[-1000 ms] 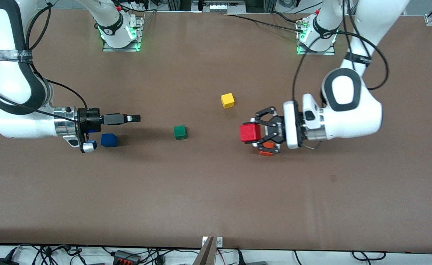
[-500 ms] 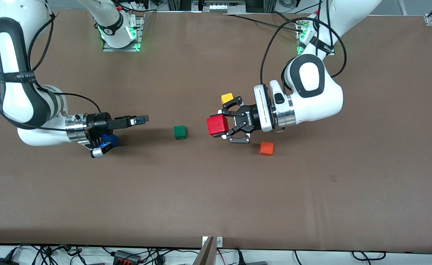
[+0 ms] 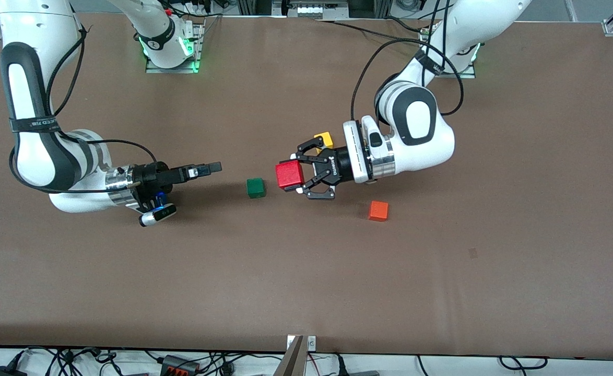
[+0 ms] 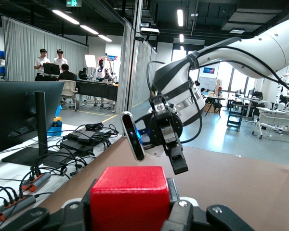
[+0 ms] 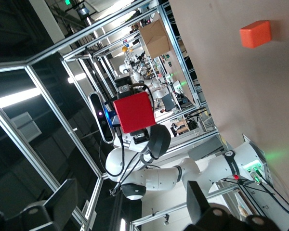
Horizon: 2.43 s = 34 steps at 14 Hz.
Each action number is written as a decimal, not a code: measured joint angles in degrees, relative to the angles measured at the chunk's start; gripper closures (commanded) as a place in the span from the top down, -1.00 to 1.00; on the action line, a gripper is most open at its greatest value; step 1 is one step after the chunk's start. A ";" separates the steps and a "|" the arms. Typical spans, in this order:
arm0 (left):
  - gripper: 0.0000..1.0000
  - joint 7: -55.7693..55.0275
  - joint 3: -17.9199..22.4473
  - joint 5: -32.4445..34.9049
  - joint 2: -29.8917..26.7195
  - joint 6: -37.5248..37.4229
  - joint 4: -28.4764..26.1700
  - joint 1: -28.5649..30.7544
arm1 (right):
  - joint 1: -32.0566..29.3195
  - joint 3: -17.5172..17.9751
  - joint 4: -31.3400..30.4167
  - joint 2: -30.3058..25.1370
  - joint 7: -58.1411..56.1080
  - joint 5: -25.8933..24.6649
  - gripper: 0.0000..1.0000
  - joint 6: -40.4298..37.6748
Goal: Pass red block to right arm, stack on blue
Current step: 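Bring the right gripper to the red cube held by the left gripper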
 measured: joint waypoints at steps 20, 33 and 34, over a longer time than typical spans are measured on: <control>-0.67 0.34 0.09 -0.13 0.00 0.01 0.26 0.36 | 11.58 0.00 8.33 4.67 -1.10 4.93 1.00 10.94; -0.66 0.38 0.11 -0.13 0.00 0.01 0.25 0.44 | 14.18 -0.02 9.79 6.32 -1.11 9.12 0.31 13.46; -0.65 0.38 0.11 -0.13 0.00 0.02 0.24 0.41 | 14.18 -0.02 9.86 6.34 -1.12 9.14 -0.27 13.46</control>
